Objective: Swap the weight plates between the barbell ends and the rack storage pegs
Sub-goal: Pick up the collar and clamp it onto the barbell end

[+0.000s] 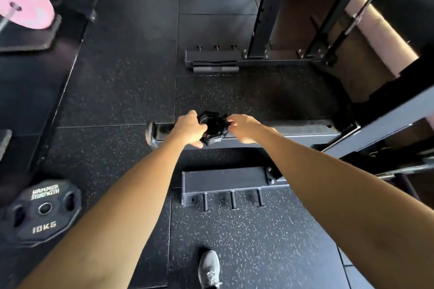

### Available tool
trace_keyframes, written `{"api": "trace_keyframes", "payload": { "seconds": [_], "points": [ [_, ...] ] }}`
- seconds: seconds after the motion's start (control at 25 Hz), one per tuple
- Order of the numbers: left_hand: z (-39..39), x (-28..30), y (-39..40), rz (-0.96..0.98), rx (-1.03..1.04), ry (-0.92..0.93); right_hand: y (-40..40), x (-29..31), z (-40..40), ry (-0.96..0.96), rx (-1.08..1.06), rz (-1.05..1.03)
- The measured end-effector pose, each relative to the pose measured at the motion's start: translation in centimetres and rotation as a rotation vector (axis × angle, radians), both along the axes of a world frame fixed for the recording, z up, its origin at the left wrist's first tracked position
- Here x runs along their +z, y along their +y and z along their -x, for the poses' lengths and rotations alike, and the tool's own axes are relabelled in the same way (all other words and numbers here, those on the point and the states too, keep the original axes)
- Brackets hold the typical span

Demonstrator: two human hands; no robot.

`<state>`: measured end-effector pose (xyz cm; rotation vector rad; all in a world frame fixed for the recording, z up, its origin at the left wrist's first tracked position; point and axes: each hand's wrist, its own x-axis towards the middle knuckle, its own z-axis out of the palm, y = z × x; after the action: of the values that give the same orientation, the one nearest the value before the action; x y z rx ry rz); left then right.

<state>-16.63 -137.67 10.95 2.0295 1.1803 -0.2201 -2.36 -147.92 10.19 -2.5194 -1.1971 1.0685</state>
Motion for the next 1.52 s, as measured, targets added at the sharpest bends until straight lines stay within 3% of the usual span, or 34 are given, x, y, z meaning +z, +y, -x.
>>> {"api": "trace_keyframes", "payload": {
  "seconds": [0.2,0.44,0.64,0.76,1.04,1.32,1.52],
  "points": [
    [0.4,1.1,-0.9,-0.055,0.026,-0.102,-1.0,1.1,0.4,0.074,-0.092,-0.119],
    [2.1,6.8,-4.6,-0.084,0.057,-0.22,-5.7,7.3,1.3,0.263,-0.217,-0.364],
    [5.0,13.8,-12.5,-0.191,0.124,-0.302,-13.0,14.8,3.6,0.364,-0.179,-0.562],
    [7.5,18.3,-17.5,-0.238,0.137,-0.354,-17.7,19.1,5.4,0.411,-0.091,-0.577],
    [13.4,28.4,-25.3,-0.211,0.141,-0.41,-25.9,29.2,10.4,0.448,0.036,-0.717],
    [18.8,35.8,-34.3,-0.322,0.239,-0.471,-32.6,35.0,14.8,0.573,-0.004,-0.903],
    [23.8,38.0,-42.1,-0.207,0.202,-0.652,-39.4,37.3,19.8,0.484,-0.077,-0.959]
  ]
}}
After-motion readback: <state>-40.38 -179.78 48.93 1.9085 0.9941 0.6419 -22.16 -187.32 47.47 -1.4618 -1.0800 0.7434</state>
